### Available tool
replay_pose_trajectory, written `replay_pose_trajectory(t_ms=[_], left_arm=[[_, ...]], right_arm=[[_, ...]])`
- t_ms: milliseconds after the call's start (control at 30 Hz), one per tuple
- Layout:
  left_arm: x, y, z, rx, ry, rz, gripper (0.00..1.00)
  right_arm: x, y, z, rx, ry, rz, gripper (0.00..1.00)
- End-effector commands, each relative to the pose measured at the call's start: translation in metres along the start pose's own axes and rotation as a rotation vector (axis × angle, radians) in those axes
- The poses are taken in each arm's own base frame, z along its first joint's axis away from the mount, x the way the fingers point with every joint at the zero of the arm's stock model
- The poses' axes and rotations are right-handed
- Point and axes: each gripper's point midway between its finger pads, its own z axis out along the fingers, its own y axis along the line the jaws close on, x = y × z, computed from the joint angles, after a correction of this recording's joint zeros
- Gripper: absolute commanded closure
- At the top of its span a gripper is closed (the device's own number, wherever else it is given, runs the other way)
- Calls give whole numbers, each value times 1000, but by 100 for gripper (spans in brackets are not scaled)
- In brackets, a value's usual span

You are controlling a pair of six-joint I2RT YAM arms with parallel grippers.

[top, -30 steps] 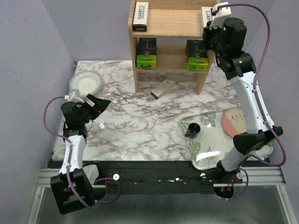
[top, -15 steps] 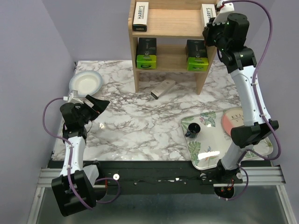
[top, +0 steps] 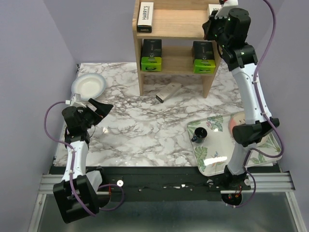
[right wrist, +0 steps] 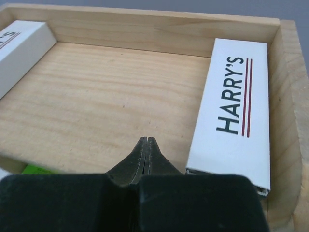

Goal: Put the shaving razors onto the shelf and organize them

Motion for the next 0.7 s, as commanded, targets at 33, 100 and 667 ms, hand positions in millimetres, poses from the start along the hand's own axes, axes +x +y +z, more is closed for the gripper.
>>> replay_pose_trajectory(t_ms=[33,100,667], left_arm=[[2,7,-1,-22,5,5,1],[1,7,-2,-27,3,4,1],[0,10,-4,-32,-13,-9,1]], right_arm=[[1,-17,38,205,-75,-4,100],[5,-17,43,281,-84,-55,99],[16,-52,52,611,-131,-164,100]])
